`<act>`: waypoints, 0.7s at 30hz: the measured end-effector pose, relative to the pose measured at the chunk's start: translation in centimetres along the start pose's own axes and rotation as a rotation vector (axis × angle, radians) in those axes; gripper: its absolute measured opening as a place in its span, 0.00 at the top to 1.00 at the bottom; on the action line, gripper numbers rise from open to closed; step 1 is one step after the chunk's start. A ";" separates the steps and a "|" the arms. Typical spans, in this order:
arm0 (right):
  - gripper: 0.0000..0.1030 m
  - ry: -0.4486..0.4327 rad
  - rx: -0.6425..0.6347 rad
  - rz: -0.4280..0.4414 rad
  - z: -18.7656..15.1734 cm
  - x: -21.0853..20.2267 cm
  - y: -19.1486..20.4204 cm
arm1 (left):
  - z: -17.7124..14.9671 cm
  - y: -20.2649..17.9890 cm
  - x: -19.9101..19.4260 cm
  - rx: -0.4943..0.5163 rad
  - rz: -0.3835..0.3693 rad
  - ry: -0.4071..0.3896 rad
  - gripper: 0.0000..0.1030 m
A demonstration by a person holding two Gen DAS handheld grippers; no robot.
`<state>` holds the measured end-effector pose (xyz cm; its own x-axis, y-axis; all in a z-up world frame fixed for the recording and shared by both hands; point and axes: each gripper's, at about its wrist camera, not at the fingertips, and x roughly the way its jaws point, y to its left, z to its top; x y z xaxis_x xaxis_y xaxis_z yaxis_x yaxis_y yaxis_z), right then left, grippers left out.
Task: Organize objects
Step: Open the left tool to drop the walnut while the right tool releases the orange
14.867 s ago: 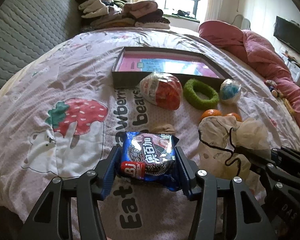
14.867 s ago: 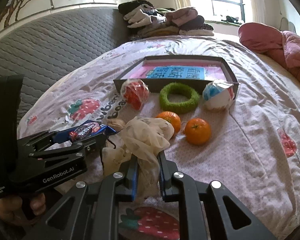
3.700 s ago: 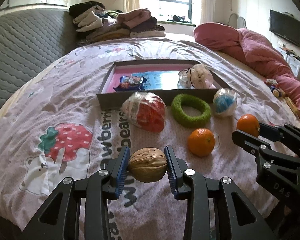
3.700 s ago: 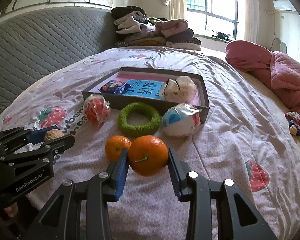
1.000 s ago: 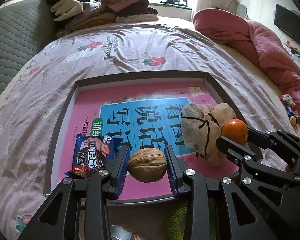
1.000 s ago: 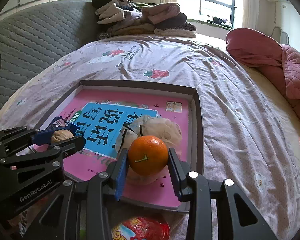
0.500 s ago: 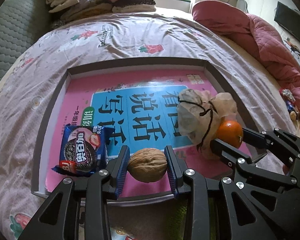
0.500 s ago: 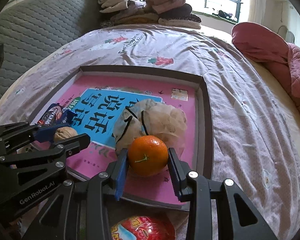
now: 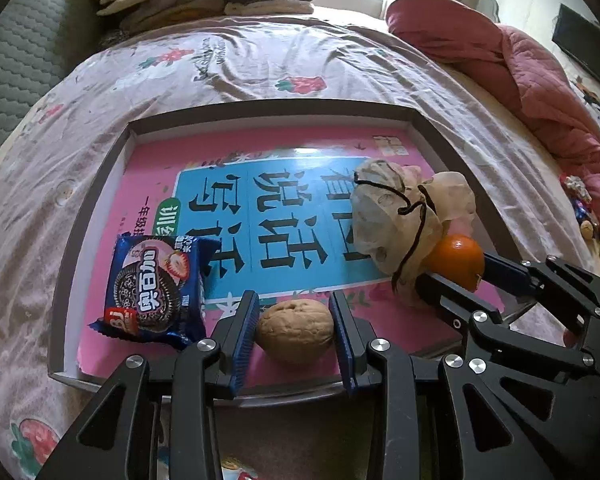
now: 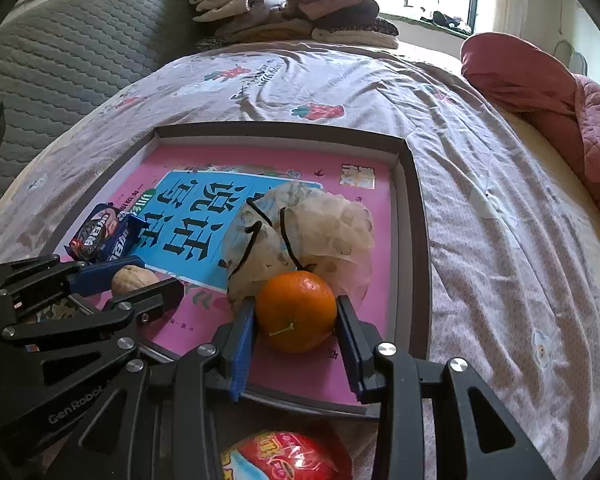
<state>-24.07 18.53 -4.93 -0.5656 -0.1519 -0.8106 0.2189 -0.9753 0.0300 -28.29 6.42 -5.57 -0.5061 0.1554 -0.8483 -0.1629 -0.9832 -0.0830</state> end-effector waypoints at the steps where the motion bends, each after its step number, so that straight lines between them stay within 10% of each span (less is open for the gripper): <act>1: 0.62 0.001 0.000 0.001 0.0 0.0 0.0 | 0.0 0.0 0.0 -0.003 -0.002 0.002 0.64; 21: 0.56 0.019 0.018 -0.015 0.2 -1.1 0.2 | -0.1 1.2 -0.8 -0.045 -0.040 0.013 0.47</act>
<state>-23.58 18.48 -3.85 -0.5535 -0.1341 -0.8220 0.1957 -0.9803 0.0281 -28.04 5.14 -5.04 -0.4887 0.1938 -0.8507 -0.1442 -0.9796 -0.1403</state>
